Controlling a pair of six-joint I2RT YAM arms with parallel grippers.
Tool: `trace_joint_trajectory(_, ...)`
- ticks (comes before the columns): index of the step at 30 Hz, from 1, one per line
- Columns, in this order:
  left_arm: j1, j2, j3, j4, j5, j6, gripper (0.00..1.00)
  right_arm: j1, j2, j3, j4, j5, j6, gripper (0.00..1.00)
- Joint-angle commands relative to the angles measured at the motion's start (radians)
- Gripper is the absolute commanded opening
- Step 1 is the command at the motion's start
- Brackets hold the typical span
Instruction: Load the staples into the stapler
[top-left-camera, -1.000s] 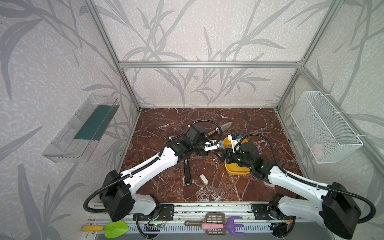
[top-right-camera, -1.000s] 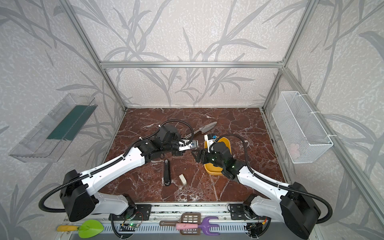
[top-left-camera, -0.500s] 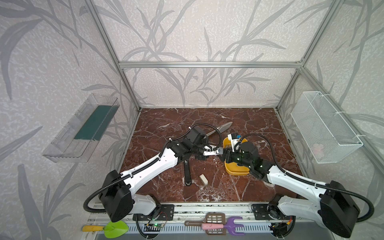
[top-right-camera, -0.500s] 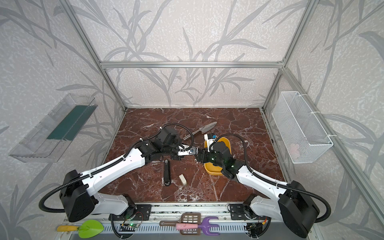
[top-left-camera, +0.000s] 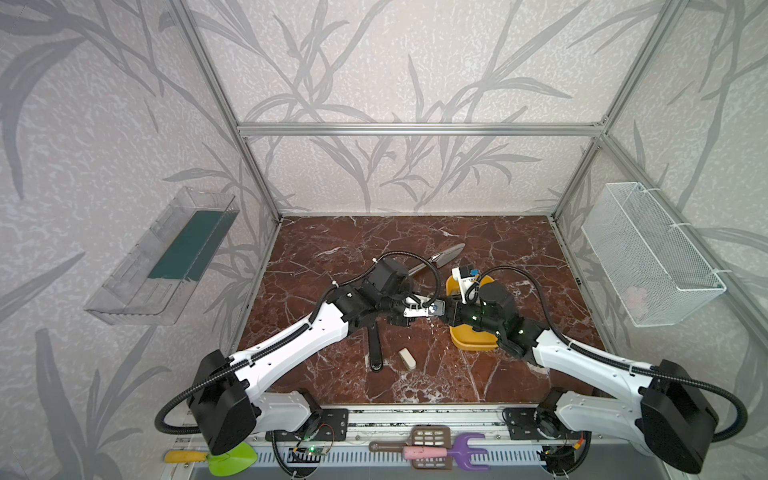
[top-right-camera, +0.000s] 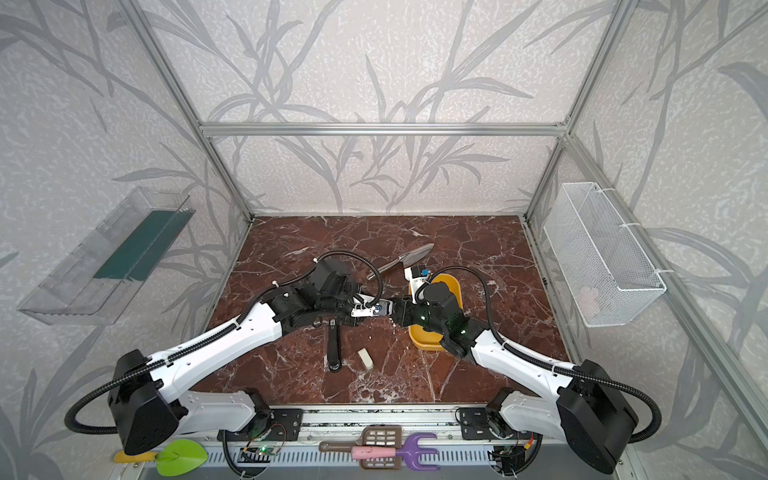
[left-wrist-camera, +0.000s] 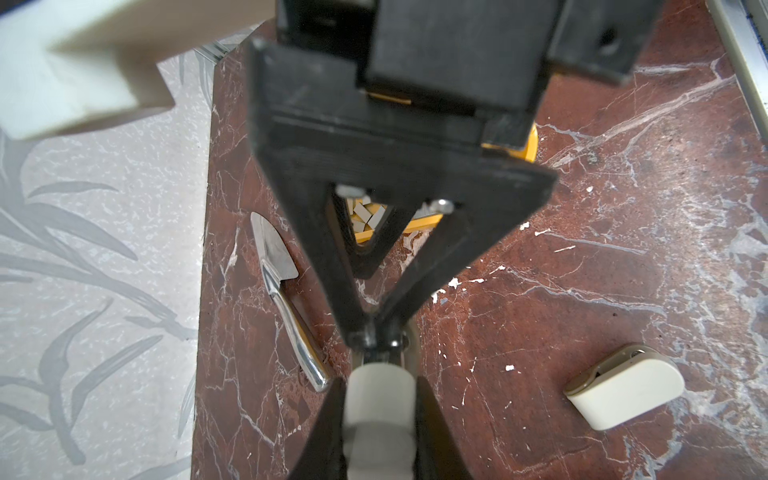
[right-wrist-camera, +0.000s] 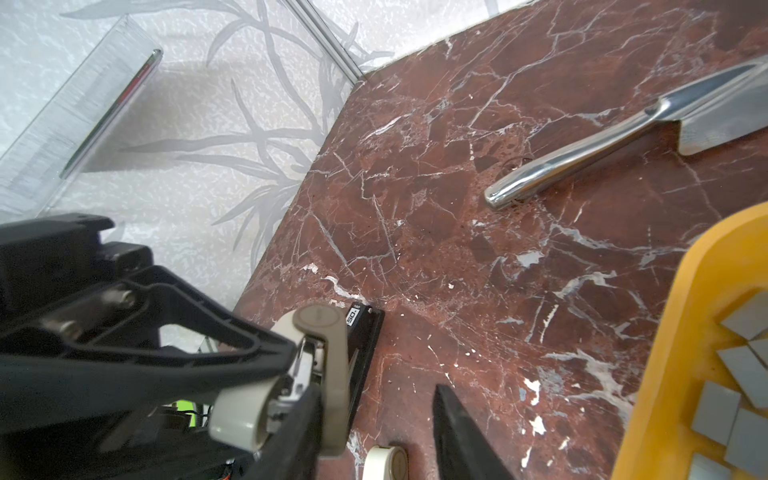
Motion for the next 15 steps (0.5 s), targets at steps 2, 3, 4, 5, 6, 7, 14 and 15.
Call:
trace_joint_trajectory(2,-0.012,-0.058,0.004,0.048,0.091,-0.019,0.0,-0.004,0.033,0.025,-0.036,0.043,0.001,0.42)
trace_joint_trajectory(3,-0.012,-0.064,0.001,0.054,0.092,-0.023,0.0,-0.004,0.035,0.027,-0.041,0.049,0.001,0.42)
trace_joint_trajectory(4,-0.011,-0.068,-0.003,0.058,0.095,-0.023,0.0,-0.004,0.038,0.027,-0.045,0.054,0.002,0.42)
trace_joint_trajectory(5,-0.011,-0.071,-0.005,0.06,0.095,-0.023,0.0,-0.004,0.041,0.028,-0.05,0.058,0.004,0.42)
trace_joint_trajectory(6,-0.011,-0.075,-0.008,0.064,0.096,-0.025,0.0,-0.004,0.044,0.029,-0.054,0.062,0.004,0.42)
trace_joint_trajectory(7,-0.01,-0.077,-0.008,0.067,0.099,-0.028,0.0,-0.004,0.047,0.03,-0.054,0.062,0.006,0.41)
trace_joint_trajectory(14,-0.005,-0.095,-0.01,0.078,0.129,-0.047,0.0,-0.004,0.067,0.041,-0.061,0.055,0.009,0.4)
trace_joint_trajectory(15,-0.004,-0.096,-0.011,0.079,0.13,-0.049,0.0,-0.004,0.07,0.042,-0.06,0.053,0.009,0.4)
